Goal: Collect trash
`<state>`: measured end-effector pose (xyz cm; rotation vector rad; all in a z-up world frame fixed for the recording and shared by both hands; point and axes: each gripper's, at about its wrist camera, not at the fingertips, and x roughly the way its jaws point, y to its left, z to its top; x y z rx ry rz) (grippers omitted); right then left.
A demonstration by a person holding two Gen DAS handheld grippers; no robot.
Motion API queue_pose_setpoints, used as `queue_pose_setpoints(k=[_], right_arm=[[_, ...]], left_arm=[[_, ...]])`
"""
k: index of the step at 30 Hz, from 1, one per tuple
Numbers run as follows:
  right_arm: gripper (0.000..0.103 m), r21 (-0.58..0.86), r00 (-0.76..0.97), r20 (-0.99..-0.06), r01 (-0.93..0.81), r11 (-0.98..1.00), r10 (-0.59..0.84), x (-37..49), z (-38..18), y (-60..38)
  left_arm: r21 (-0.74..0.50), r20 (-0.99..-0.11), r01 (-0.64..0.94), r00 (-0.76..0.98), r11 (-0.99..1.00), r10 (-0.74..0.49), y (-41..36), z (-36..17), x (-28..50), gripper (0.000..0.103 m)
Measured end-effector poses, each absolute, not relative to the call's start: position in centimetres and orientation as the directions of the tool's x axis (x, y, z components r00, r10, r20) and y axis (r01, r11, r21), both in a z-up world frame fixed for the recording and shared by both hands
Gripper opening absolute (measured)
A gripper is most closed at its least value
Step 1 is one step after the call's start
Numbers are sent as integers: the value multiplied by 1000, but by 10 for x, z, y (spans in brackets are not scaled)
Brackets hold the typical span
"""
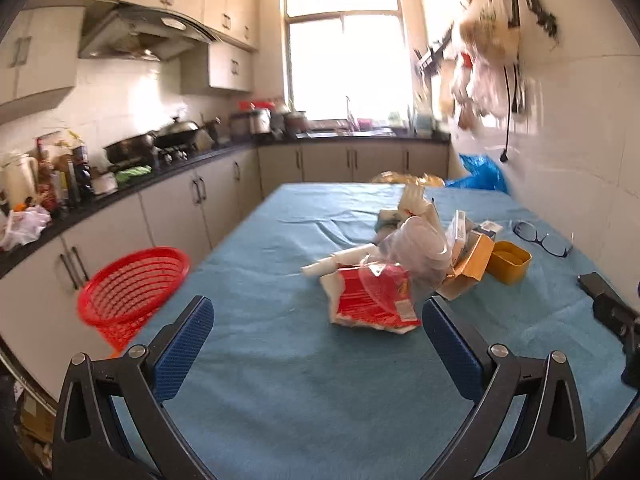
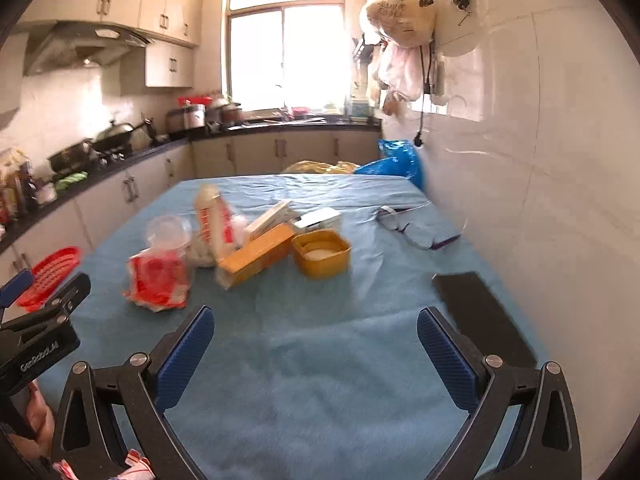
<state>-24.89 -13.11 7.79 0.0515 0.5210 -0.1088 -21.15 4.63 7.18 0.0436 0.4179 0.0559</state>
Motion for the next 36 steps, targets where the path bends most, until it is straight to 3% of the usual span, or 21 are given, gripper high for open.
queue_pose_setpoints(k=[10,36], right_arm=[[101,29,907,-409,120,992,-98,-290,80,-122],[101,-30,851,-505,146,989,-141,-274,63,-118]], left_arm=[[78,-356,-61,931,995,85,49,67,-253,103],[94,-414,-34,908,995,70,39,57,-240,103]])
